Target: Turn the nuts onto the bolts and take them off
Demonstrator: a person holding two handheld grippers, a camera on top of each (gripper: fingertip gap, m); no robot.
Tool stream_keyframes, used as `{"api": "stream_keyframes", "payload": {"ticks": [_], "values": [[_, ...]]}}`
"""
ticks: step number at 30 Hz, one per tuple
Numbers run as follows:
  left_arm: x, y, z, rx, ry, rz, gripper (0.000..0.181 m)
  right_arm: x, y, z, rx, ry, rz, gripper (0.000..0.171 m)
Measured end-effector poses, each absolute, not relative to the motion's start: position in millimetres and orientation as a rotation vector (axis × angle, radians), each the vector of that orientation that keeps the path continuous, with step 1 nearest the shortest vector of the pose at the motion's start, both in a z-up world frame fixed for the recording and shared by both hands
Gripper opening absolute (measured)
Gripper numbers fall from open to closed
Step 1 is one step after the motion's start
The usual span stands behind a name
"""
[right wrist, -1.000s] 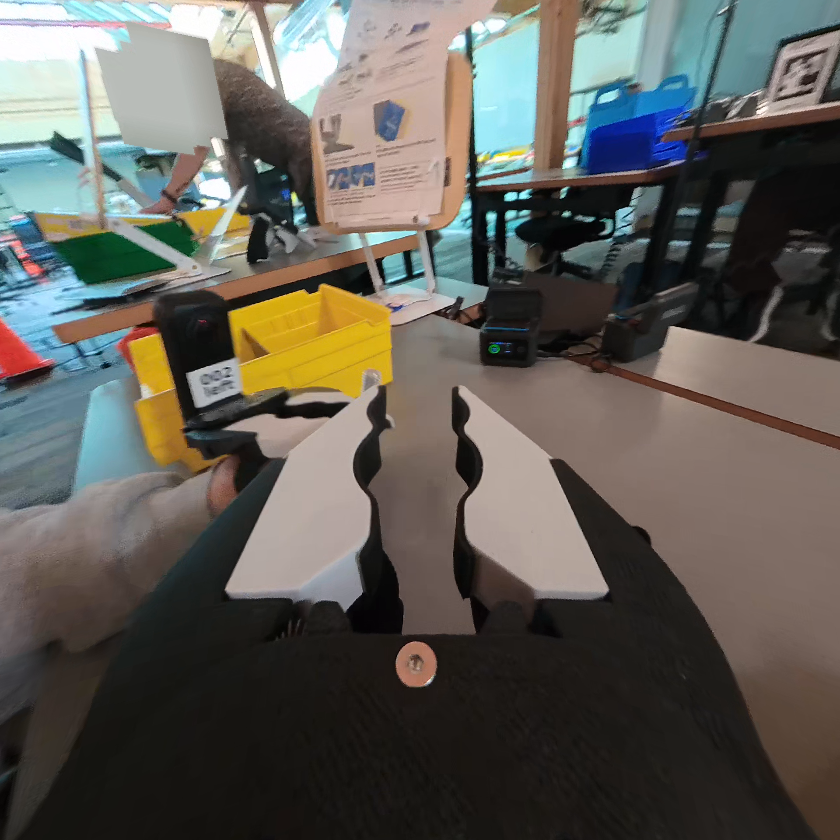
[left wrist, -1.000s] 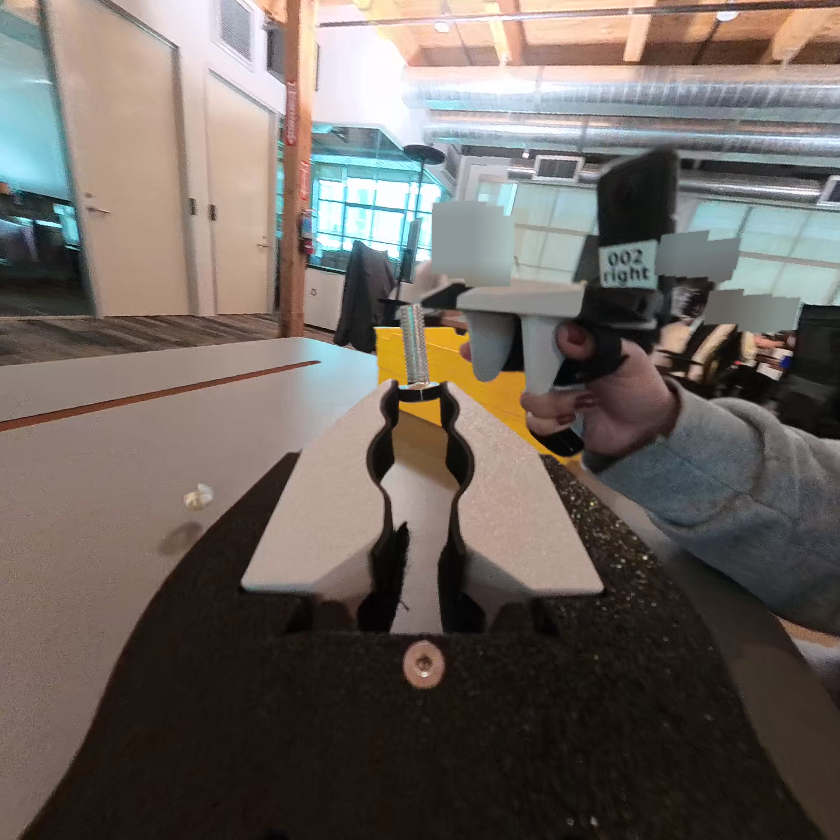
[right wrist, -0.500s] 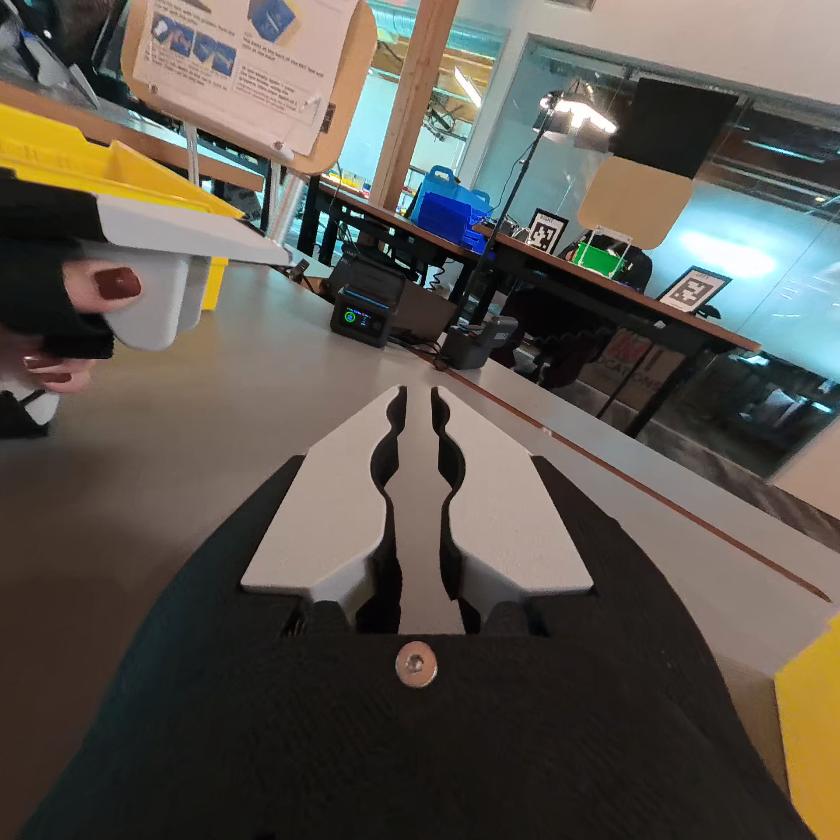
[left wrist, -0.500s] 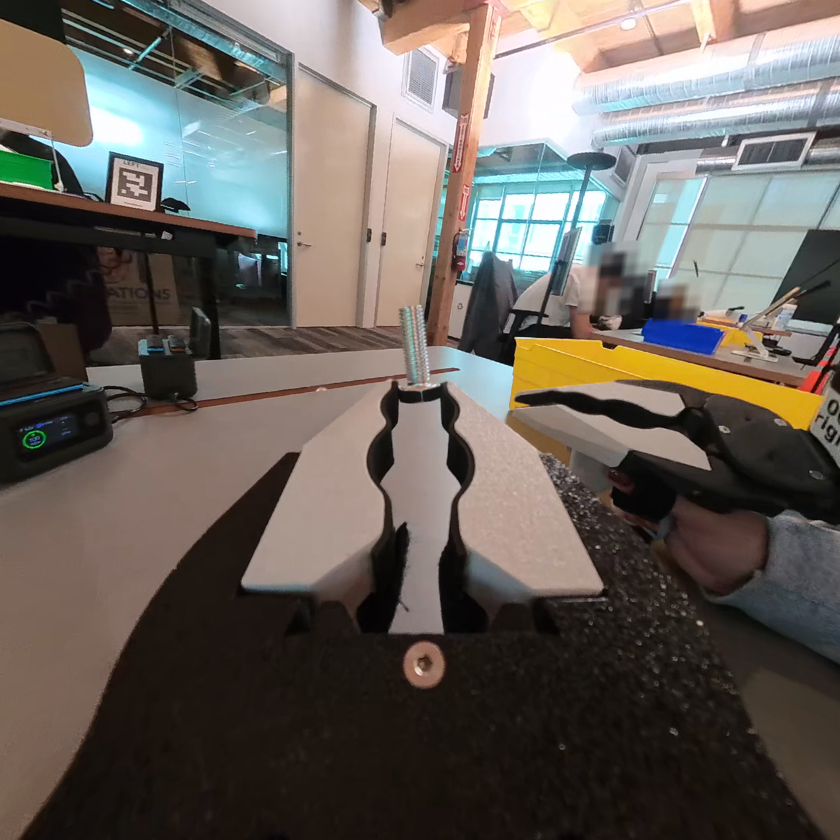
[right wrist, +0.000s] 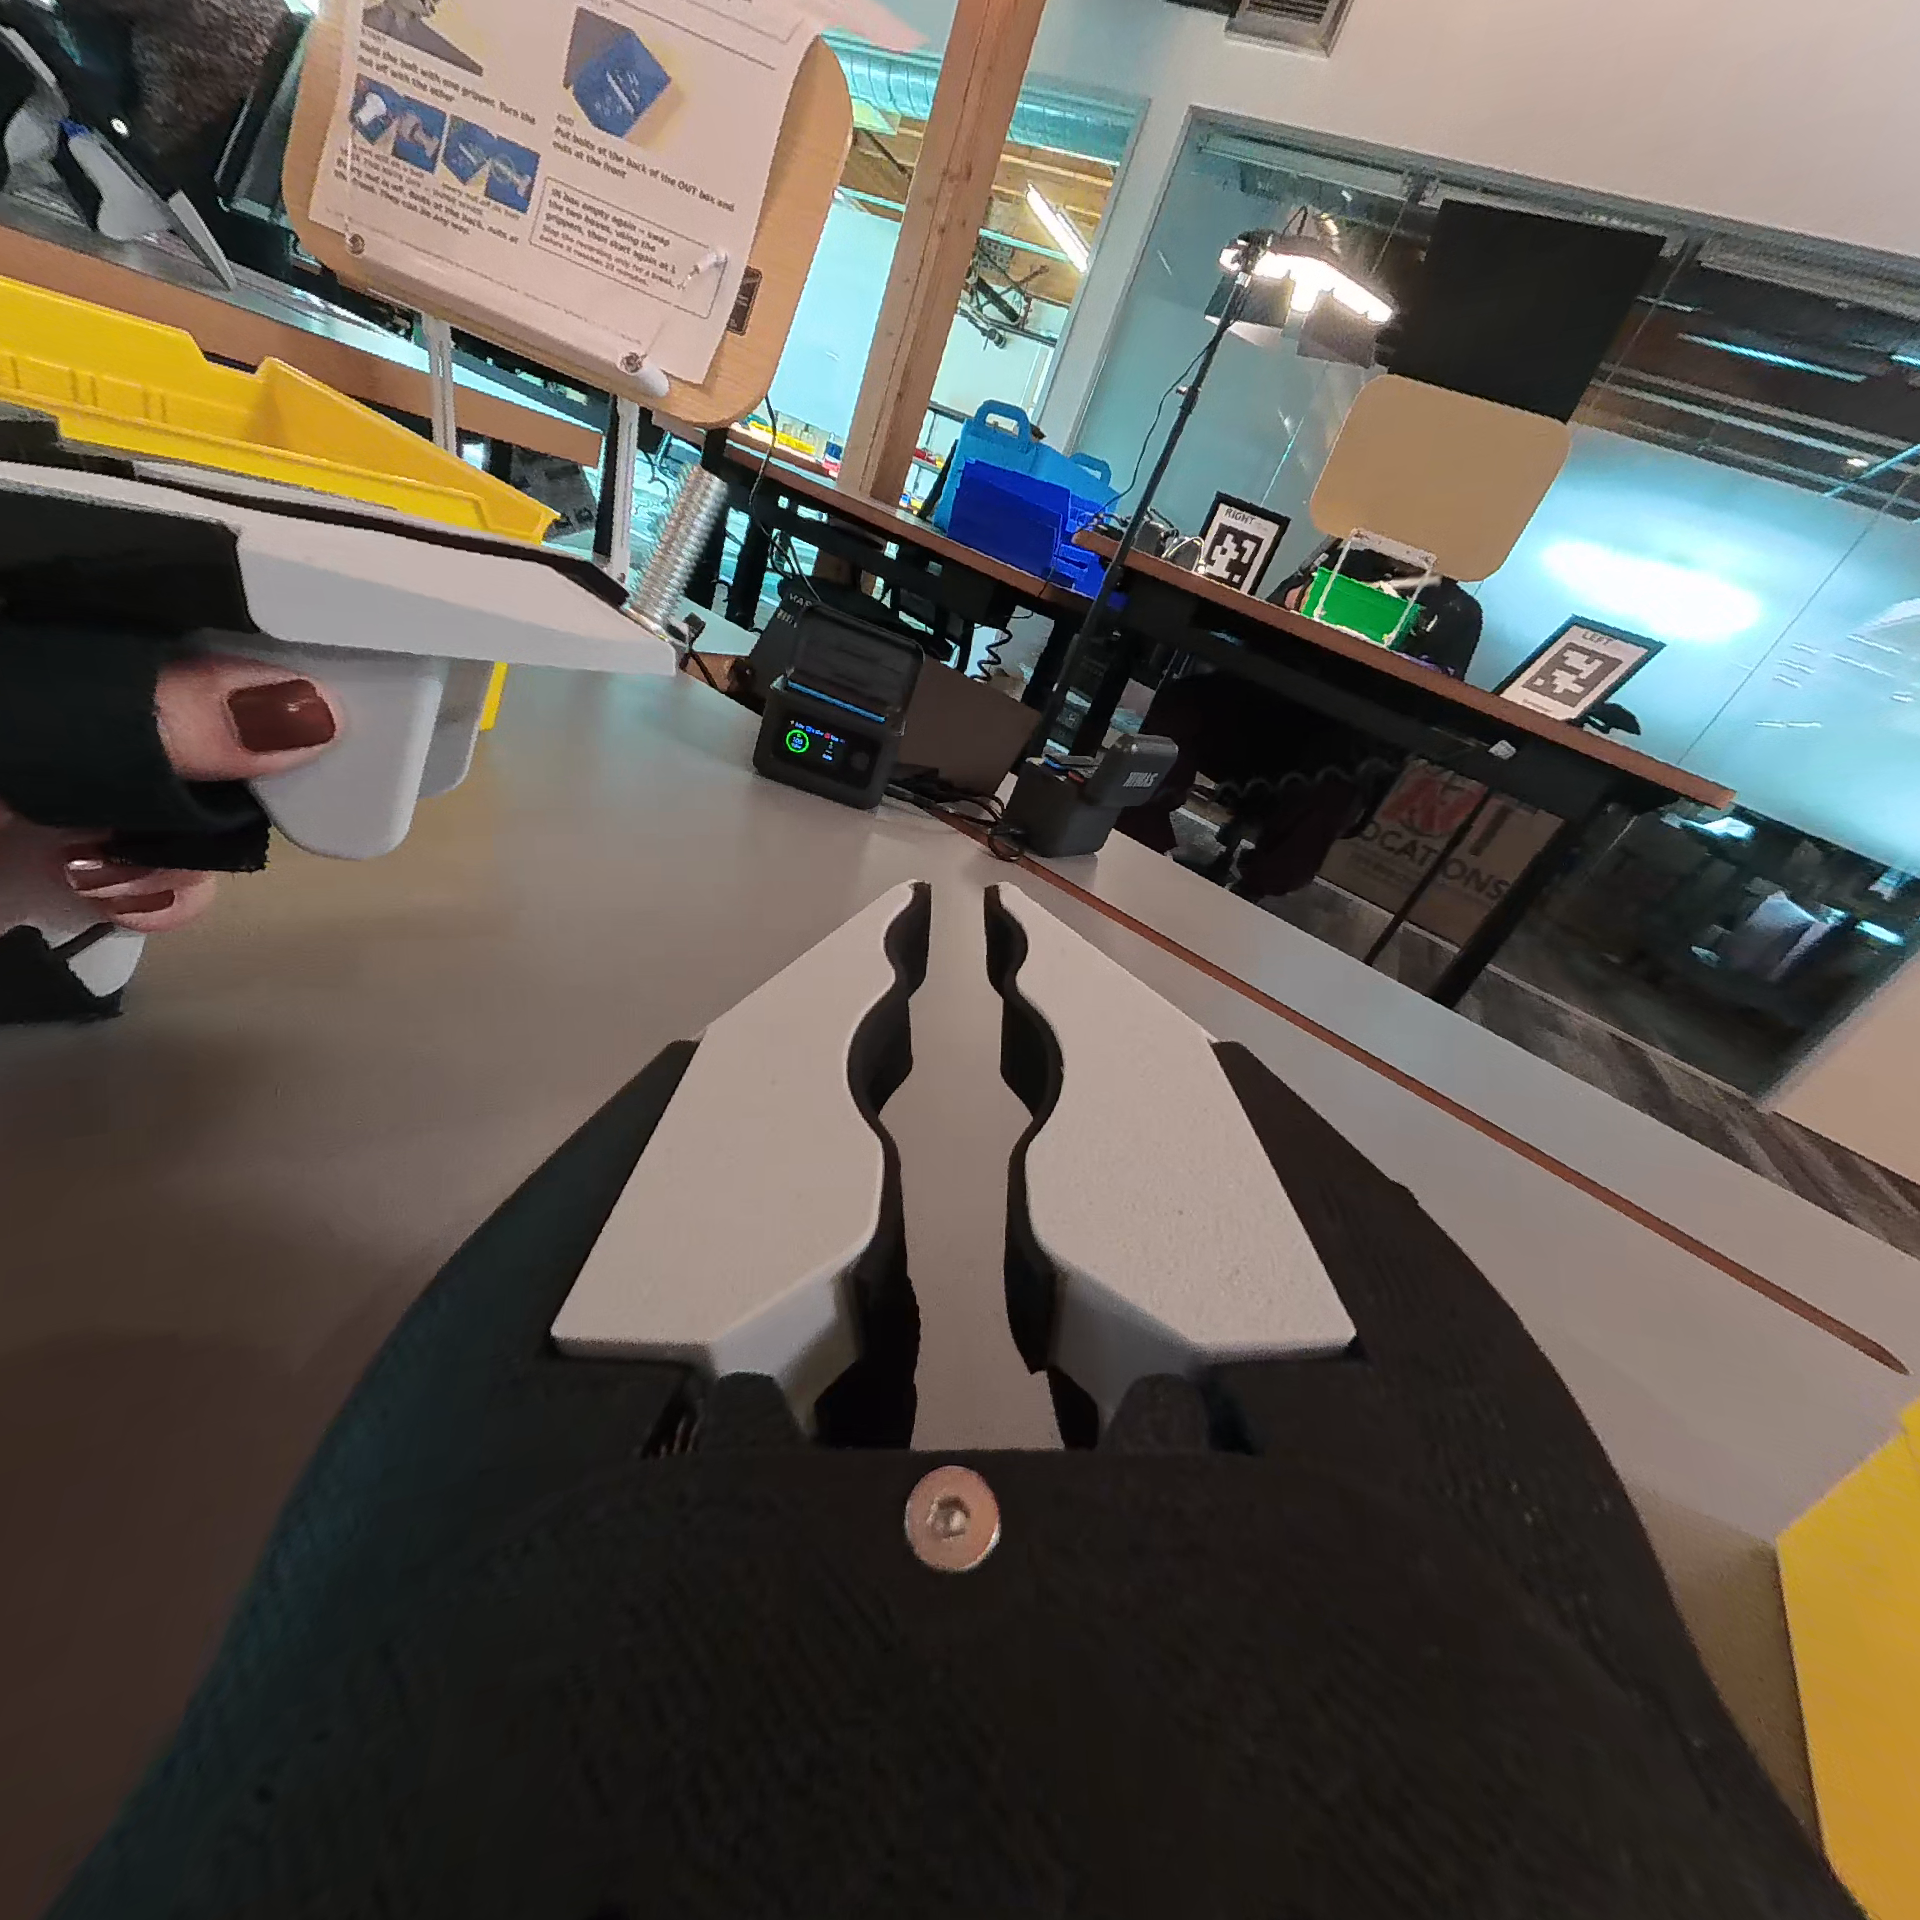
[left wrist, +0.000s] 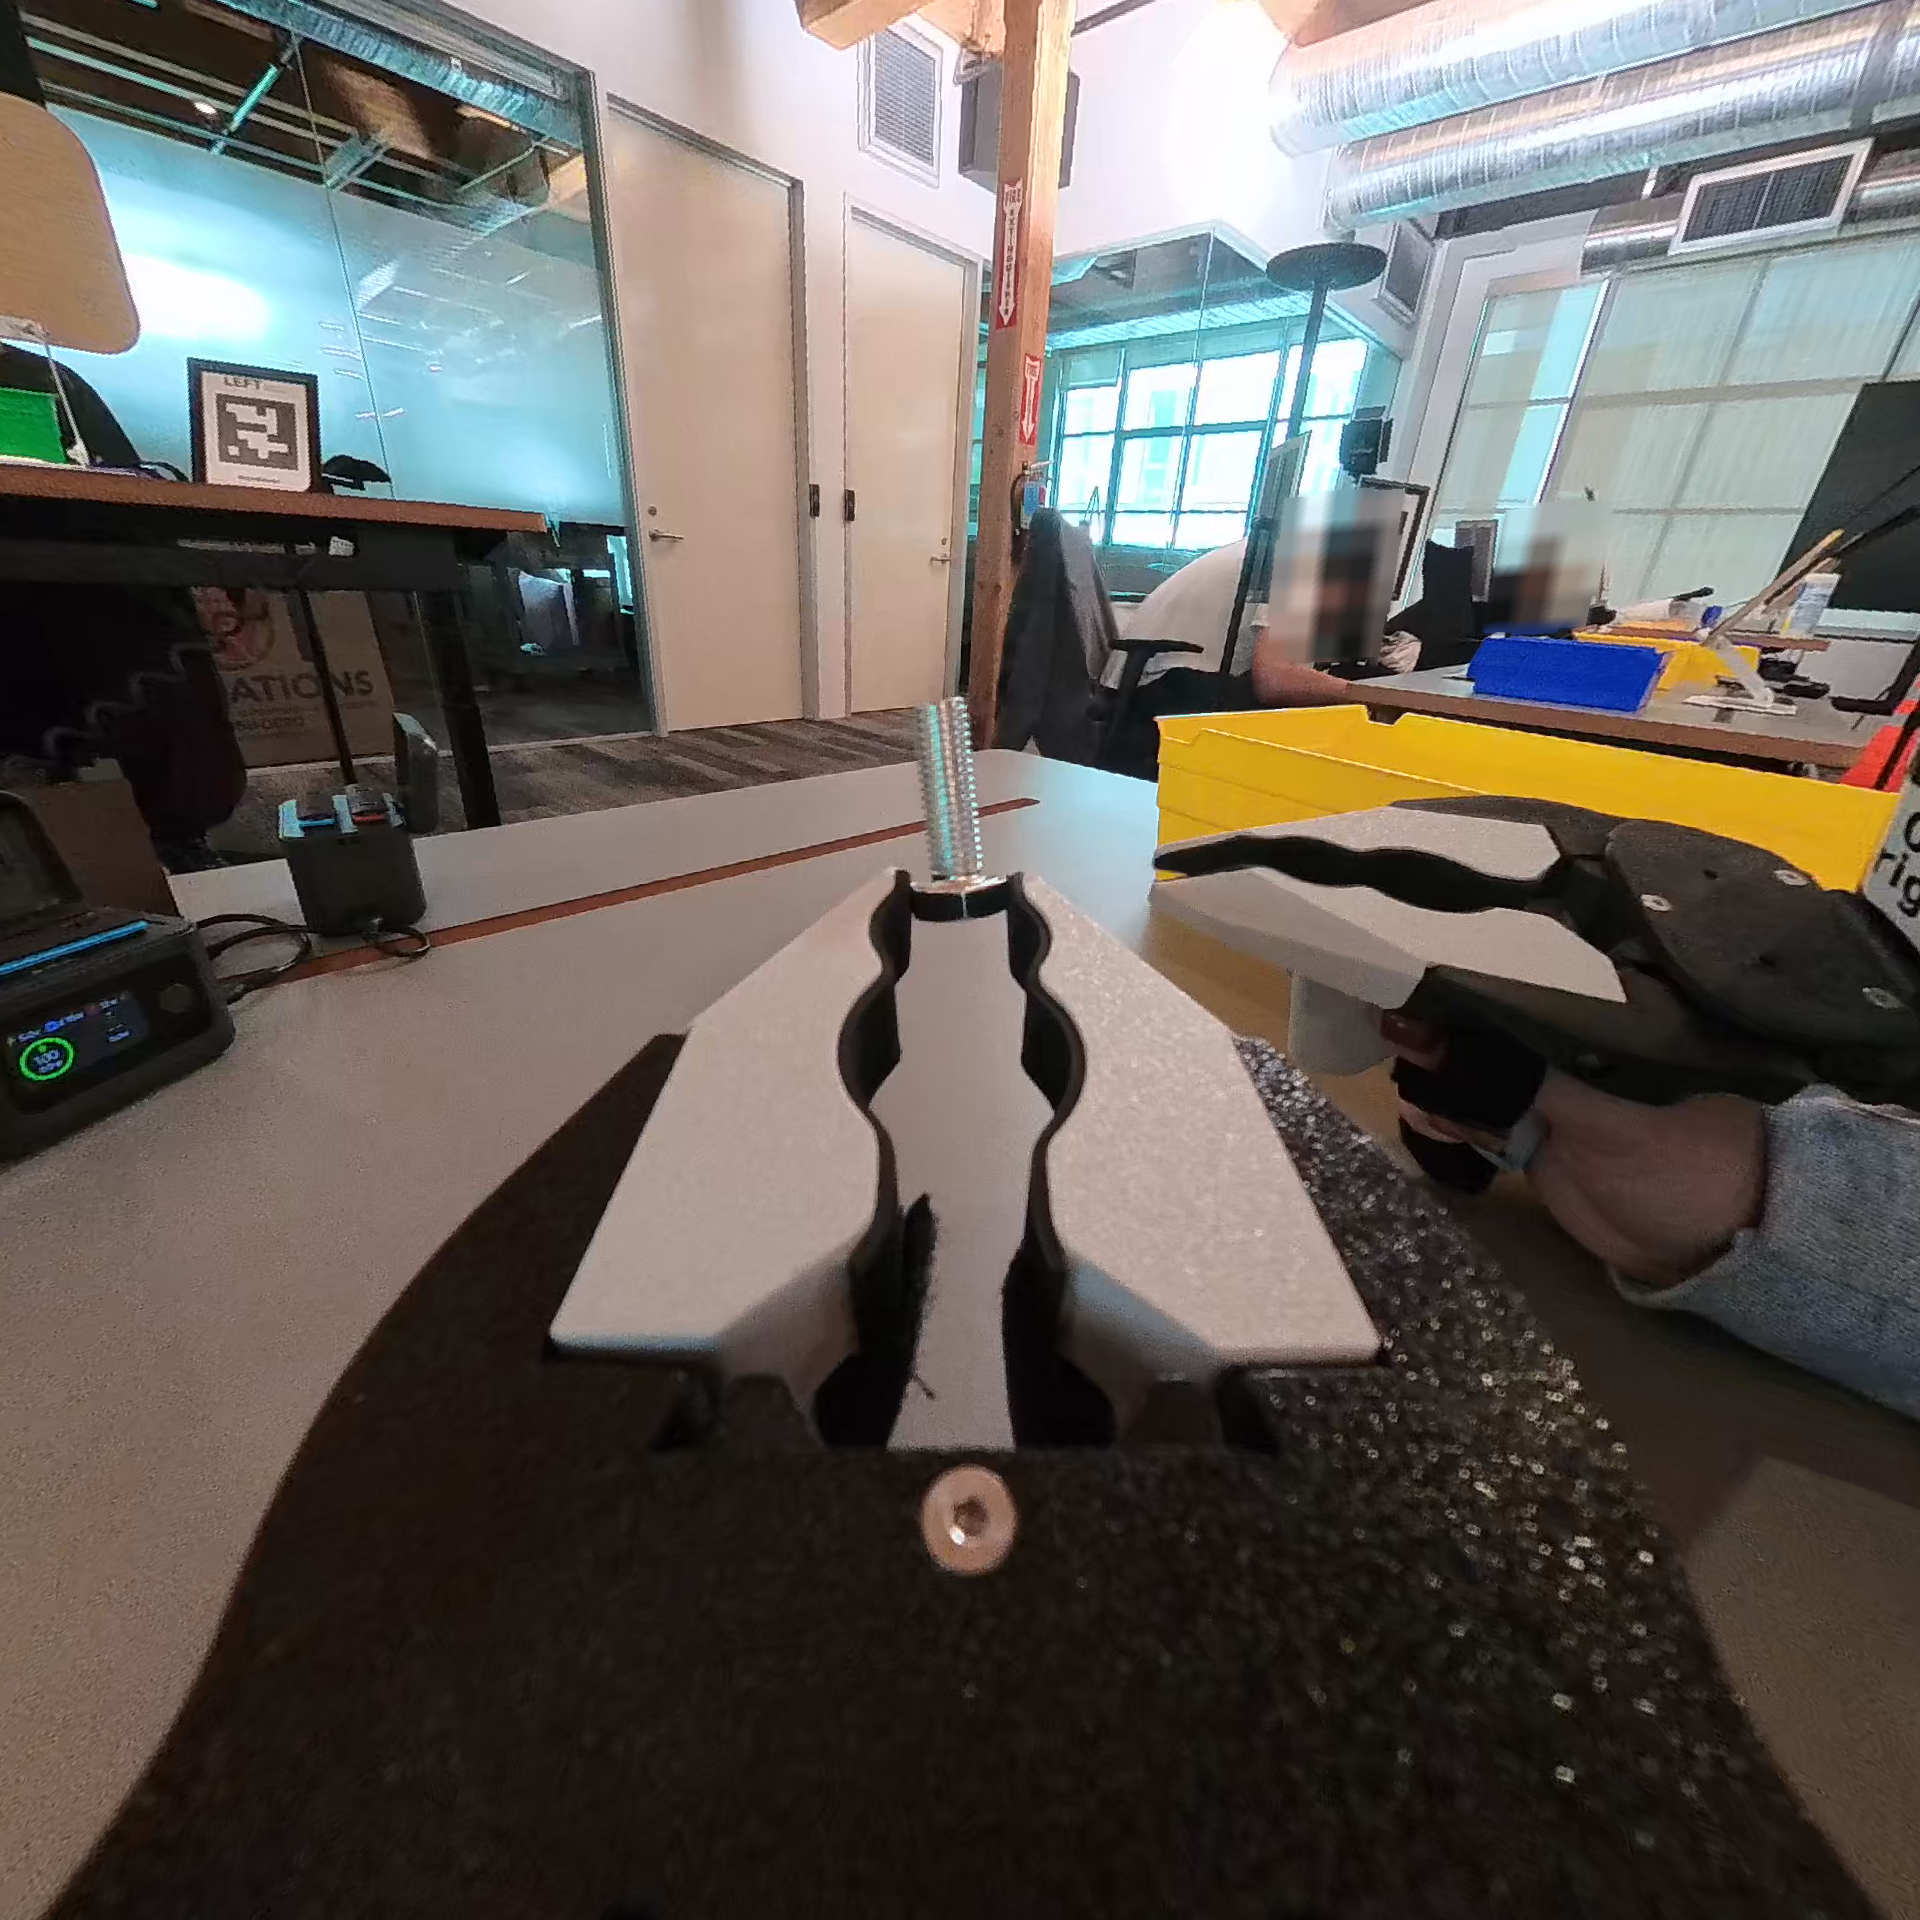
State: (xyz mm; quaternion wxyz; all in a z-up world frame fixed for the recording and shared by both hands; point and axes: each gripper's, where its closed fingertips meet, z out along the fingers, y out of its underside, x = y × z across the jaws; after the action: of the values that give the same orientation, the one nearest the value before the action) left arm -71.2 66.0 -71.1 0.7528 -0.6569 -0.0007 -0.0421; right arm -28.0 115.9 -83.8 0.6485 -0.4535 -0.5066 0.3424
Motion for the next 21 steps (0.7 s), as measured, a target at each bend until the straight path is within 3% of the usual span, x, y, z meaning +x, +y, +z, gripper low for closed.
{"api": "stream_keyframes", "payload": {"ticks": [14,21], "values": [[-70.5,65.7,-71.0,-1.433,-0.001,-0.082,0.015,-22.2,120.0,-81.7,-1.031,-1.12,0.781,0.009],[-69.5,67.4,-73.8,-1.453,0.004,-0.064,0.015,-16.6,129.6,-78.9,-1.045,-1.064,0.754,0.024]]}}
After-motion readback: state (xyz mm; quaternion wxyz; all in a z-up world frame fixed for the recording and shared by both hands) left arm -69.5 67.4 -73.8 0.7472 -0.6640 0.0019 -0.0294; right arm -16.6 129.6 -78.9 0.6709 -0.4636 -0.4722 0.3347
